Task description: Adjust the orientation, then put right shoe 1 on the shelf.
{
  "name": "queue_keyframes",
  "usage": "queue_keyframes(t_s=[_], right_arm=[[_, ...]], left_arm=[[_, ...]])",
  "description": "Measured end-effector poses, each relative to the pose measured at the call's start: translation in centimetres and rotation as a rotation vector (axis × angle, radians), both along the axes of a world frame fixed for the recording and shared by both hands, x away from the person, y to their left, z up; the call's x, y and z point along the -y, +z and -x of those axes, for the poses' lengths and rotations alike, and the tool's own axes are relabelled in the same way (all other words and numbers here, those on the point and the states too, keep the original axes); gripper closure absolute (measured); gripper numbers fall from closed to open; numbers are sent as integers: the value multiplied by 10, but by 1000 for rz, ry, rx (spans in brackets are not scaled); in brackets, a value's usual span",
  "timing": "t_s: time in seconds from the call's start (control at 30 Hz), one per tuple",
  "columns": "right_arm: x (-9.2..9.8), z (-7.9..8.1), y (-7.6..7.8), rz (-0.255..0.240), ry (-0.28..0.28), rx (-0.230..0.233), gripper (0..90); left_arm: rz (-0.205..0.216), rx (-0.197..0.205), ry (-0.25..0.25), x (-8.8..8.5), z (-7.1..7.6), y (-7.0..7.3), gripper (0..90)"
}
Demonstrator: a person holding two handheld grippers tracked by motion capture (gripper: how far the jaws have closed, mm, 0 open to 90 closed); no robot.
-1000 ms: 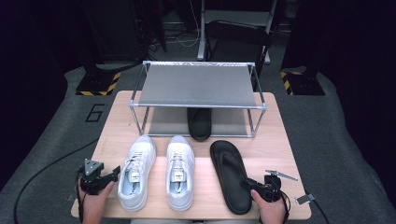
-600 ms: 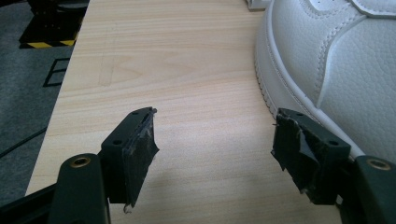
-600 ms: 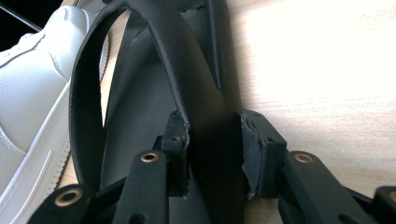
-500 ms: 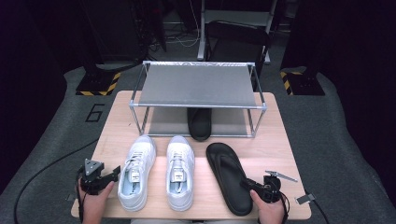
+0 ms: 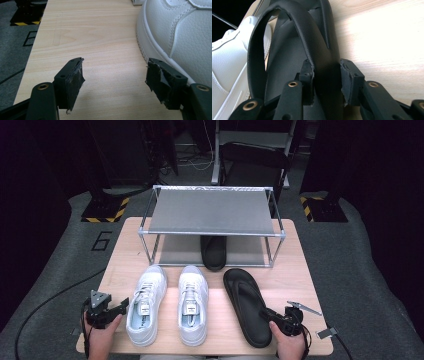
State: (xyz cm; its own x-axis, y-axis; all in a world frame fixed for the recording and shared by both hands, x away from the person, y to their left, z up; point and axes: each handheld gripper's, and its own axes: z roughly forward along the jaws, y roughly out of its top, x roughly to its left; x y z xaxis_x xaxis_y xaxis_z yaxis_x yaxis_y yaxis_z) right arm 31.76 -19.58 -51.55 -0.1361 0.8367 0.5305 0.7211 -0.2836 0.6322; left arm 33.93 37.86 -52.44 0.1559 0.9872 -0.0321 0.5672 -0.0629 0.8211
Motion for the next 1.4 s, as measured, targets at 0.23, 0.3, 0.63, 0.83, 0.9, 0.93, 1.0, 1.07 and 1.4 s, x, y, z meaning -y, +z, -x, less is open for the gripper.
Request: queue_keyframes(t_s=[0.23, 0.3, 0.63, 0.83, 0.9, 0.93, 1.0, 1.07, 1.4], right_arm=[[6, -5, 6, -12, -33, 16, 650], [7, -6, 6, -13, -36, 17, 650], [8, -26, 11, -22, -76, 19, 650], [-1, -47, 16, -2, -98, 36, 650], [-3, -53, 19, -5, -109, 37, 650], [-3, -56, 19, 0, -106, 39, 650], [-4, -62, 20, -2, -115, 45, 650], [-5, -69, 20, 2, -124, 36, 650], [-6, -93, 24, 31, -153, 38, 649]], left_arm=[[-7, 2, -2, 0, 0, 0, 295], [-5, 2, -2, 0, 0, 0, 295], [-12, 7, -4, 0, -1, -1, 295], [-8, 9, -2, 1, 0, -1, 295], [-8, -5, -8, -1, 0, 0, 295], [-8, -8, -10, -1, 0, 0, 295], [-8, 8, -6, 0, -1, -1, 295], [-1, -5, -8, 0, 0, 1, 295], [1, 12, -3, 2, -1, -1, 295]])
